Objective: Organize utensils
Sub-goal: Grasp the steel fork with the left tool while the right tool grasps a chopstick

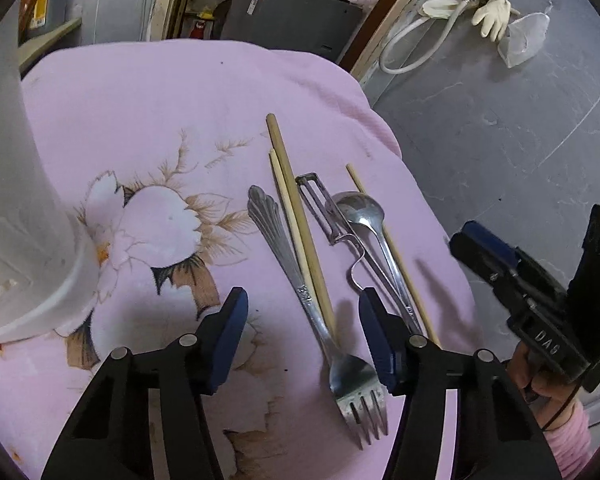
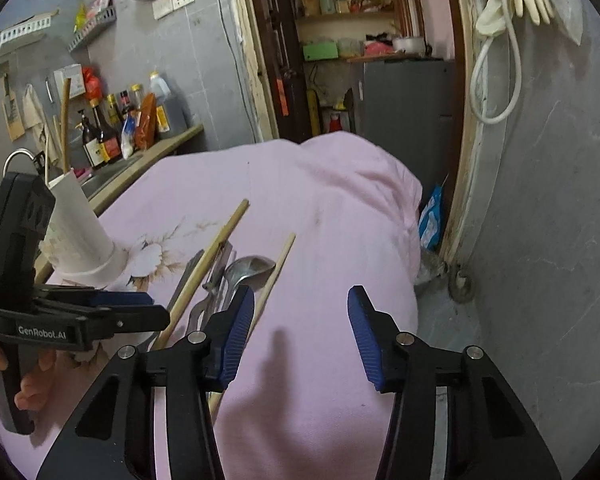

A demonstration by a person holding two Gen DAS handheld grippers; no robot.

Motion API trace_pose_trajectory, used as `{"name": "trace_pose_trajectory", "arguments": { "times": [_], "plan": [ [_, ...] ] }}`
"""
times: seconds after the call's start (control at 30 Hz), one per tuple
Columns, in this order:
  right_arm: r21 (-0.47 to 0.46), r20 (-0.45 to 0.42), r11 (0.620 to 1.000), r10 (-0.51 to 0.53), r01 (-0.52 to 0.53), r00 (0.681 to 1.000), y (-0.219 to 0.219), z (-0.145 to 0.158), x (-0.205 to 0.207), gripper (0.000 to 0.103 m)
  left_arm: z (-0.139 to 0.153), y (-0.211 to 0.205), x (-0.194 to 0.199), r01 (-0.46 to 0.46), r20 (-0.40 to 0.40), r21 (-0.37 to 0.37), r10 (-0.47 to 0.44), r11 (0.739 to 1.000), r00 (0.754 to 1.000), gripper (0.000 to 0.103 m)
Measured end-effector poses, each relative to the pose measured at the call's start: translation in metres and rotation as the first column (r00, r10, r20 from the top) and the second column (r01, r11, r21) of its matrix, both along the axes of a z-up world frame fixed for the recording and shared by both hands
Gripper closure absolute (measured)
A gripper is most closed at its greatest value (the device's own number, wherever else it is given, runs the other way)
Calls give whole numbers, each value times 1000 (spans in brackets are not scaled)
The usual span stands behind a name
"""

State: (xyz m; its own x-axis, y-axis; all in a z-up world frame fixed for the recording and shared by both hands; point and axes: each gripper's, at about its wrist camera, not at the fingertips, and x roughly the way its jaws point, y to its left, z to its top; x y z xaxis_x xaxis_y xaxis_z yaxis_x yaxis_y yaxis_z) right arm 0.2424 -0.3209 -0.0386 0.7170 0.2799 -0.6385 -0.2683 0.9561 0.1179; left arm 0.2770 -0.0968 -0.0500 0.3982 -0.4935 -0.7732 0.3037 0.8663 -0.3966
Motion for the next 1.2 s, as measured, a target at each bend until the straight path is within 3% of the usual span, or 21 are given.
{"name": "trace_pose_trajectory", "arguments": {
  "times": [0.27, 0.47, 0.63, 0.77, 1.0, 1.2],
  "plan": [
    [-2, -26, 1000, 11, -11, 1000, 2, -3, 1, 57, -2, -10, -11, 34, 25, 104, -37, 994, 999, 74],
    [2, -50, 1000, 7, -7, 999, 2, -5, 4, 57, -3, 0, -27, 35, 47, 94, -40, 995, 998, 75],
    [-20, -67, 1000, 14, -16, 998, 7, -7, 4, 57, -5, 6, -32, 33, 57, 127, -41, 991, 998, 82],
    [-65, -99, 997, 36, -43, 994, 18, -12, 8, 67, -4, 7, -36, 39, 55, 137, -47, 990, 997, 82],
    [-95, -157, 993, 59, -75, 986, 30, -17, 23, 78, -4, 3, -9, 18, -12, 117, -16, 993, 1000, 82],
    [-40, -197, 994, 89, -98, 976, 32, -15, 32, 80, -4, 4, 7, 20, -41, 106, -16, 994, 999, 82]
  ]
}}
